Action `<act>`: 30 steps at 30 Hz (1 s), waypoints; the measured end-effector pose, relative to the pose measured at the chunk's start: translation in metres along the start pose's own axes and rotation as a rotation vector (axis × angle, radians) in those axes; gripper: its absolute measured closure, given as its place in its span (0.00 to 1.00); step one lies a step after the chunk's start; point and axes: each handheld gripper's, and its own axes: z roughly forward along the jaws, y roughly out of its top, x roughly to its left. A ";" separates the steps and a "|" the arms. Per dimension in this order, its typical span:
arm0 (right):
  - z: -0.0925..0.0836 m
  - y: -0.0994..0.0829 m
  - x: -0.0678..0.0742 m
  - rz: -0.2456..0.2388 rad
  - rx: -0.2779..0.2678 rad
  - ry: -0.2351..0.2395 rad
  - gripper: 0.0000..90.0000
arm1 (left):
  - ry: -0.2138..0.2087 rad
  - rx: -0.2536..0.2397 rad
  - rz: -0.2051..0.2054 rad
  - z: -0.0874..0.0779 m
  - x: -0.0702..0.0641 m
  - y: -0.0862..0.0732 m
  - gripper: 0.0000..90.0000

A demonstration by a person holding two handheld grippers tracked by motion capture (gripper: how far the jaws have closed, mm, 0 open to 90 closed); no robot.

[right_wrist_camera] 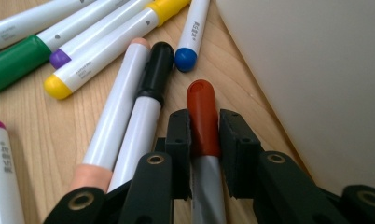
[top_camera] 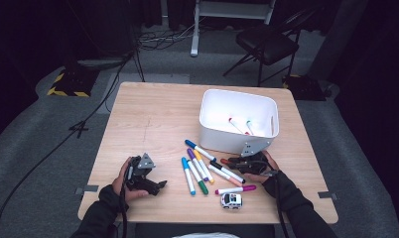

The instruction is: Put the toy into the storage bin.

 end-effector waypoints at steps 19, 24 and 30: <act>-0.061 0.009 0.010 -0.025 -0.224 -0.002 0.83 | -0.006 -0.004 -0.007 0.001 -0.001 0.000 0.01; -0.077 0.014 0.014 -0.044 -0.263 -0.009 0.83 | -0.004 -0.004 -0.007 0.000 -0.001 0.000 0.01; -0.100 0.024 0.015 -0.085 -0.294 -0.023 0.83 | -0.008 -0.003 -0.008 0.000 -0.001 0.000 0.01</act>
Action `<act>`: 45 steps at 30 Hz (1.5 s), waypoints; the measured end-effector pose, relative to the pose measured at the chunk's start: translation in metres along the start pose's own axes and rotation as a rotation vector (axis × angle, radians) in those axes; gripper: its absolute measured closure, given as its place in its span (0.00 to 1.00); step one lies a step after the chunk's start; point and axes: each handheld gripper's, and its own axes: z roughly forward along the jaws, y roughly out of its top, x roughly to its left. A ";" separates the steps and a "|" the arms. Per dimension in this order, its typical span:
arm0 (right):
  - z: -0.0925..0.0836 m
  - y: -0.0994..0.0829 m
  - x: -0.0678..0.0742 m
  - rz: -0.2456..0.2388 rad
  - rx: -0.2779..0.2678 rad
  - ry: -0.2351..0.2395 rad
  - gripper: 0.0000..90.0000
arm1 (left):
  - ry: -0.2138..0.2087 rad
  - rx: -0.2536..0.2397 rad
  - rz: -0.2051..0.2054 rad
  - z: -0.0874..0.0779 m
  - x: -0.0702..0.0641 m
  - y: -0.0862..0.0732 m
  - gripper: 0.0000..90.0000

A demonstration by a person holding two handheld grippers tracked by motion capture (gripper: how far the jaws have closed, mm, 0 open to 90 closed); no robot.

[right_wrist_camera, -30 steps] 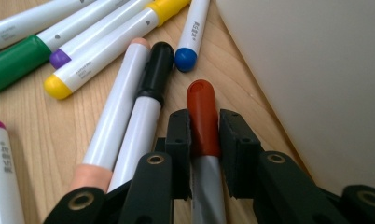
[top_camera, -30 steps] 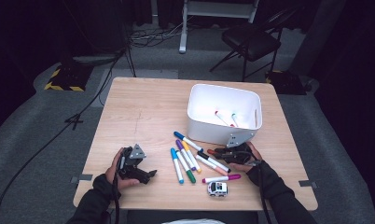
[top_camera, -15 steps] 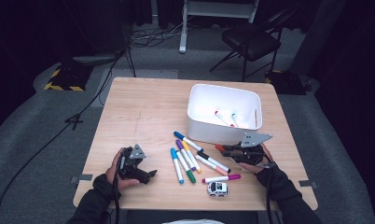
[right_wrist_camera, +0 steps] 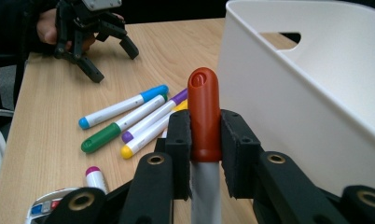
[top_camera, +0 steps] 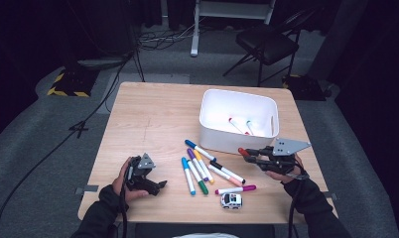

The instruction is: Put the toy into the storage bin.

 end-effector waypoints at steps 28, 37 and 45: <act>-0.047 0.087 -0.028 -0.071 -0.046 -0.067 0.83 | 0.000 0.001 0.000 0.000 0.000 0.000 0.01; -0.036 0.100 -0.048 -0.076 -0.011 -0.100 0.83 | 0.000 0.001 0.000 0.000 0.000 0.000 0.01; -0.020 0.104 -0.063 -0.070 0.028 -0.114 0.83 | 0.004 -0.002 0.001 0.000 0.000 0.000 0.01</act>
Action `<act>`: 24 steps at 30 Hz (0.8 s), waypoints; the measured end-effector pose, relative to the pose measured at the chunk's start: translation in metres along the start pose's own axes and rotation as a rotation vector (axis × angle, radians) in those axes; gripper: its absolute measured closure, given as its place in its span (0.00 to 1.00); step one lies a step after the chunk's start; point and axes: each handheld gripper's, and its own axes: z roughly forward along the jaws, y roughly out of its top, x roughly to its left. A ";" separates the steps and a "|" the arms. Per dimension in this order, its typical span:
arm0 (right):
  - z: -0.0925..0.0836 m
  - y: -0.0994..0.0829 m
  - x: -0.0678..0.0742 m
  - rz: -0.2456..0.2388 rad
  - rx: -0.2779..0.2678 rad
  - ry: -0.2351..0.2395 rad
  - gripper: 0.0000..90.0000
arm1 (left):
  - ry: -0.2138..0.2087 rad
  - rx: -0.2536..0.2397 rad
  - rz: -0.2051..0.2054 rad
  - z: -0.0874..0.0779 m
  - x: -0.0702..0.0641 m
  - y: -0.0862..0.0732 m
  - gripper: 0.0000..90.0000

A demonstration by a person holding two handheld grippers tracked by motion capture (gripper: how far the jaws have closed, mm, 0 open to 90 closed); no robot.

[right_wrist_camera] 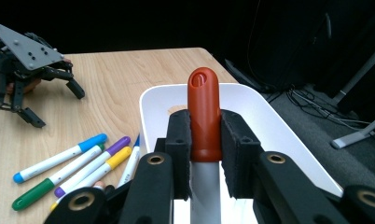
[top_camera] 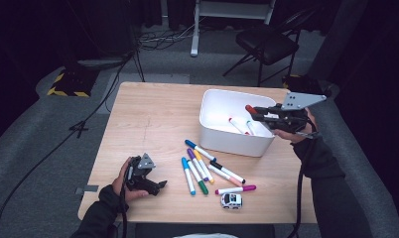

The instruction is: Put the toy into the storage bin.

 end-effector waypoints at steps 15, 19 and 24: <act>0.033 -0.012 -0.016 0.020 0.138 -0.007 0.83 | 0.015 -0.002 0.015 -0.001 0.001 0.000 0.01; 0.040 -0.018 -0.016 0.024 0.172 0.009 0.83 | 0.015 -0.001 0.014 -0.001 0.001 0.000 0.01; 0.048 -0.026 -0.016 0.021 0.240 0.010 0.83 | 0.013 0.001 0.014 -0.001 0.001 0.000 0.01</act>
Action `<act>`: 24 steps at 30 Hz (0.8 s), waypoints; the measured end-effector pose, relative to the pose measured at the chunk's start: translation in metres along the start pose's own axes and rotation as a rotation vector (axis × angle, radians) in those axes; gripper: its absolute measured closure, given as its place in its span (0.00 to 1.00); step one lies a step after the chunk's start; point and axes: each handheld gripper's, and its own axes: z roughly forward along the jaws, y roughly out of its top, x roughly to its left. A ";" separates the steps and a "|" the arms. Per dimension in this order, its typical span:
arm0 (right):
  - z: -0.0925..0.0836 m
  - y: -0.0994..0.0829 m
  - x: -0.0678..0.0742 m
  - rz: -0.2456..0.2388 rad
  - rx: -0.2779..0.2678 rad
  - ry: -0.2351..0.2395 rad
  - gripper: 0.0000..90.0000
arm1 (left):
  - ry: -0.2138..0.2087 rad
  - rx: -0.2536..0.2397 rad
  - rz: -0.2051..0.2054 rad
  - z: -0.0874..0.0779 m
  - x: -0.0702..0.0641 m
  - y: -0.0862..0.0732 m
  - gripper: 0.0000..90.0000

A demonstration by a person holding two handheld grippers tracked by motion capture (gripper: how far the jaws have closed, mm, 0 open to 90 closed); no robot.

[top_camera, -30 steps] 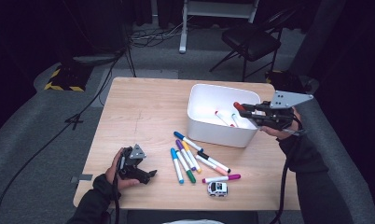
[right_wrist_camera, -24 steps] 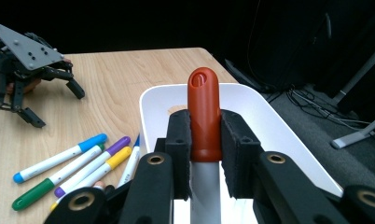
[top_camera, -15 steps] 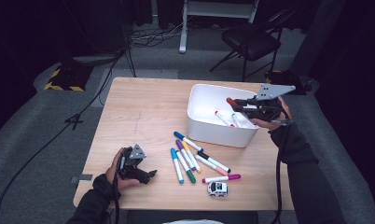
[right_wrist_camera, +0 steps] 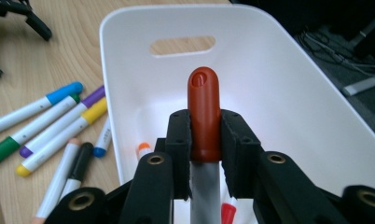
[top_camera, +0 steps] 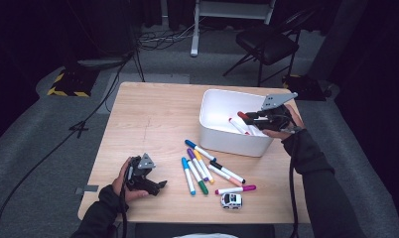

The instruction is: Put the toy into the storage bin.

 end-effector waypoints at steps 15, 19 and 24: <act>0.011 -0.013 -0.003 0.057 0.072 0.001 0.80 | 0.001 0.000 0.001 0.000 0.000 0.000 0.01; 0.012 -0.014 -0.002 0.063 0.049 0.010 0.79 | 0.002 -0.002 0.001 0.000 0.000 0.000 0.01; 0.012 -0.014 -0.001 0.069 0.029 0.002 0.76 | 0.001 -0.001 0.002 0.000 0.000 0.000 0.01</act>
